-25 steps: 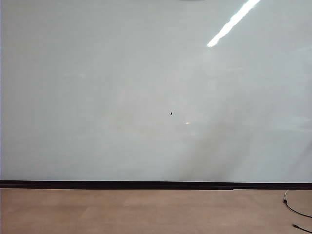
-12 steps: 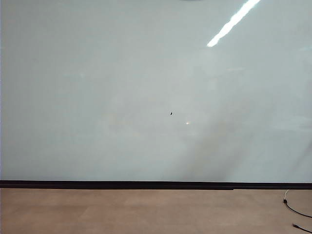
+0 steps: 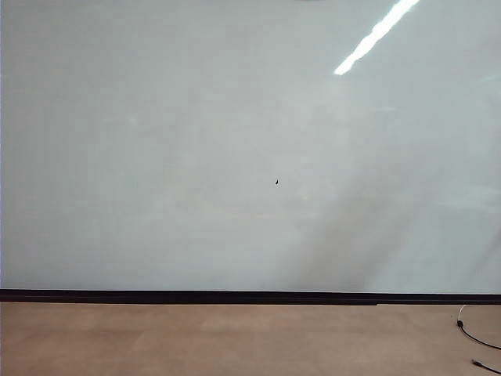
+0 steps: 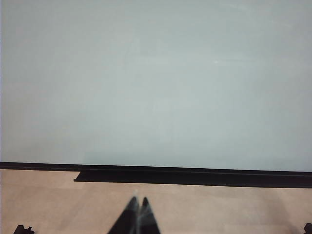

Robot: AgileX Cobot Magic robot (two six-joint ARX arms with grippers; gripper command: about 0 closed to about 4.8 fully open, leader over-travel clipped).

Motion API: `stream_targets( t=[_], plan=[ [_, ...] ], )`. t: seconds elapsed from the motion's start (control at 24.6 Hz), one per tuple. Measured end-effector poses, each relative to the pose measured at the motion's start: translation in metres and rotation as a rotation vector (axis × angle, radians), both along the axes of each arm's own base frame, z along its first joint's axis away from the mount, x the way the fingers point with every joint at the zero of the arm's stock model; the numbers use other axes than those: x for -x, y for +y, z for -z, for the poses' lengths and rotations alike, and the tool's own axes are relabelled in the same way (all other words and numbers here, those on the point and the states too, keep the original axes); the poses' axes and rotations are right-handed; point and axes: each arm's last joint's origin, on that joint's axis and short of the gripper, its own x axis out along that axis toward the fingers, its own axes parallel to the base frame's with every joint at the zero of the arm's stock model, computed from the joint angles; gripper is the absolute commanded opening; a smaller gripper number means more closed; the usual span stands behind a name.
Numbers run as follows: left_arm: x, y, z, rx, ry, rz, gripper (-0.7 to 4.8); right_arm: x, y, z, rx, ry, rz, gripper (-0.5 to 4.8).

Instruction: Pick up the pen on the shelf to the right of the whiteboard and draw a cross mark.

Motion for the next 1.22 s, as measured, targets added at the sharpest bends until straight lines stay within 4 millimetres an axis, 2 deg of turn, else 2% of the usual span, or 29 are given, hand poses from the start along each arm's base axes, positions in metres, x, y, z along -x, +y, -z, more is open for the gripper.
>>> stream_targets(
  t=[0.16,0.41,0.61,0.69,0.73,1.01,1.1,1.18,1.22],
  plan=[
    [0.000,0.000,0.000,0.000,0.000,0.000,-0.04,0.001,-0.004,0.000,-0.011,-0.001,0.125,-0.06],
    [0.000,0.000,0.000,0.000,0.000,0.000,-0.05,0.001,-0.004,0.001,-0.012,0.014,0.135,-0.06],
    [0.000,0.000,0.000,0.000,0.000,0.000,-0.04,-0.002,-0.004,0.010,-0.016,0.113,0.135,-0.03],
    [0.000,0.000,0.000,0.000,0.000,0.000,-0.05,-0.004,-0.004,0.013,-0.017,0.142,0.134,0.35],
    [0.000,0.000,0.000,0.000,0.000,0.000,-0.04,-0.005,-0.004,0.013,-0.016,0.154,0.132,0.99],
    [0.000,0.000,0.000,0.000,0.000,0.000,-0.04,-0.015,-0.010,0.013,0.008,0.166,0.138,1.09],
    [0.000,0.000,0.000,0.000,0.000,0.000,-0.05,-0.020,-0.016,0.013,0.005,0.171,0.129,1.33],
    [0.000,0.000,0.000,0.000,0.000,0.000,-0.04,-0.023,-0.022,0.013,0.003,0.160,0.118,2.17],
    [0.000,0.000,0.000,0.000,0.000,0.000,-0.05,-0.024,-0.025,0.013,0.003,0.159,0.112,2.34]
  ],
)
